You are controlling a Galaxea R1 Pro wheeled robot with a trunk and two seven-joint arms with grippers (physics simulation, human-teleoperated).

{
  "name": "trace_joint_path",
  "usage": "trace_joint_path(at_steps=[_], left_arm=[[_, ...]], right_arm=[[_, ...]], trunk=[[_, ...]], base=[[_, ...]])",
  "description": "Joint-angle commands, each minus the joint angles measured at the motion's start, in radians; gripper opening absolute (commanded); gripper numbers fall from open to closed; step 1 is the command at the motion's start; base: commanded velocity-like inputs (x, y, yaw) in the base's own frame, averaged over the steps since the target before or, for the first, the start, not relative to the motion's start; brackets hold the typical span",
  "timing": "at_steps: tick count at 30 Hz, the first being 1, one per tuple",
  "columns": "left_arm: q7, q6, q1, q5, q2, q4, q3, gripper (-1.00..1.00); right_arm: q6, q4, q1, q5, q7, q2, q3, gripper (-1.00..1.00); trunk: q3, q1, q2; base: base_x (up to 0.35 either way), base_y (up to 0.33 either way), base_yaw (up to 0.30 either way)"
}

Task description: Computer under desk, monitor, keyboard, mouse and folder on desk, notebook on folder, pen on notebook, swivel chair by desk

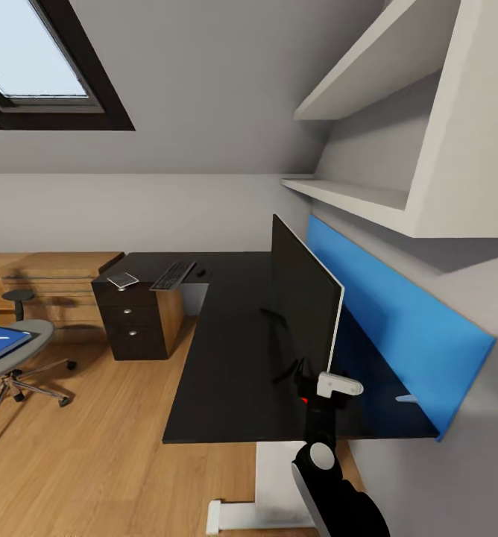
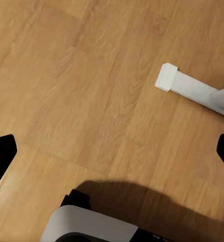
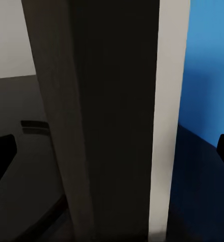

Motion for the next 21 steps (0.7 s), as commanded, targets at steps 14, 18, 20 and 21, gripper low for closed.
trace_joint_path(at_steps=[14, 18, 20, 21], left_arm=[[-0.001, 0.006, 0.000, 0.009, 0.000, -0.002, 0.002, 1.00], [-0.001, 0.006, 0.000, 0.009, 0.000, -0.002, 0.002, 1.00], [-0.001, 0.006, 0.000, 0.009, 0.000, -0.002, 0.002, 1.00], [-0.001, 0.006, 0.000, 0.009, 0.000, -0.002, 0.002, 1.00]], right_arm=[[-0.003, 0.004, -0.001, 0.006, -0.005, 0.000, 0.001, 1.00], [-0.003, 0.004, -0.001, 0.007, -0.005, 0.000, 0.001, 1.00], [-0.003, 0.004, -0.001, 0.007, -0.005, -0.001, 0.001, 1.00], [-0.003, 0.004, -0.001, 0.007, -0.005, -0.001, 0.001, 1.00]], trunk=[[-0.001, 0.000, -0.001], [-0.001, 0.000, -0.001], [-0.001, 0.000, -0.001], [-0.001, 0.000, -0.001]], base=[[-0.055, 0.050, 0.000], [-0.003, 0.004, 0.000], [-0.001, 0.051, 0.000], [-0.001, 0.109, 0.000]])
